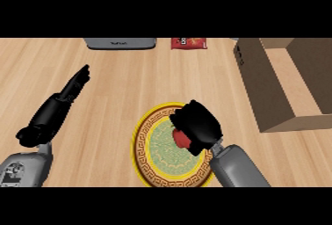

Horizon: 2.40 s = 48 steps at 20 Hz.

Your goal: Pick the bell pepper from the plate and place it in the cardboard box

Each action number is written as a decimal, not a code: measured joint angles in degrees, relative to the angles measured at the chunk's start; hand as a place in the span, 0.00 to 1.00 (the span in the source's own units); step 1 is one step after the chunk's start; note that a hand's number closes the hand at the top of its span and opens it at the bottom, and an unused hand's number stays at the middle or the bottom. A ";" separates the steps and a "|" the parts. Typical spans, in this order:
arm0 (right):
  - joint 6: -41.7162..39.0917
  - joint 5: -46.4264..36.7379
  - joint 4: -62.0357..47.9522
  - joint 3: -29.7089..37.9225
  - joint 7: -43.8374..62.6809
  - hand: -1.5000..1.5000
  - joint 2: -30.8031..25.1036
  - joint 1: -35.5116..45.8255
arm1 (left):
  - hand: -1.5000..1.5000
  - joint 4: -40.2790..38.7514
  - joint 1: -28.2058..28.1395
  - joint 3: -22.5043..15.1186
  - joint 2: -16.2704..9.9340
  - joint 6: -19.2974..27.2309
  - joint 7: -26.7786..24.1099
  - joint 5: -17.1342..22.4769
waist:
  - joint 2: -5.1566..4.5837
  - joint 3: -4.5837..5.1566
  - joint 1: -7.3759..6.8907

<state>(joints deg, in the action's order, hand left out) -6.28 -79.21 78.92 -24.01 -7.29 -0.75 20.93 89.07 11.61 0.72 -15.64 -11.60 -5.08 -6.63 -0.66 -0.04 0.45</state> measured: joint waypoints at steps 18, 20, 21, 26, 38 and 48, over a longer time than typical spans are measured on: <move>10.01 -4.64 -23.66 34.52 46.19 1.00 -2.48 38.35 | 0.50 -1.18 3.89 -2.20 1.44 -1.10 1.13 -0.42 | -0.67 0.08 -4.12; 13.25 -5.47 -25.77 36.88 49.65 1.00 -4.06 40.73 | 0.50 -0.96 3.79 -2.15 1.46 -1.09 1.37 -0.41 | -0.59 0.07 -3.99; 14.56 -6.02 -27.19 37.87 51.41 1.00 -4.84 42.28 | 0.50 -1.09 3.82 -2.19 1.51 -1.04 1.26 -0.56 | -0.61 0.07 -3.98; 21.33 -6.92 -34.53 42.37 55.11 1.00 -10.34 46.05 | 0.50 -1.04 3.41 -1.45 1.03 -1.55 1.43 -0.17 | -0.39 0.06 -3.32; 17.91 -1.94 -51.65 49.86 50.30 1.00 -22.92 47.54 | 0.50 -1.09 2.81 -0.23 1.03 -1.54 1.37 -0.24 | 0.06 0.02 -1.99; 4.85 5.92 -59.70 55.29 42.39 0.00 -30.21 43.82 | 0.50 0.24 0.35 0.22 0.94 -1.93 0.72 -0.39 | 0.25 0.00 -1.61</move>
<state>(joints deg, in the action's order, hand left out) -1.42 -73.29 19.22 31.29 35.10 -30.96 64.75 89.31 11.96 0.95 -14.71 -13.53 -4.35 -7.02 -0.40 -0.04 -1.17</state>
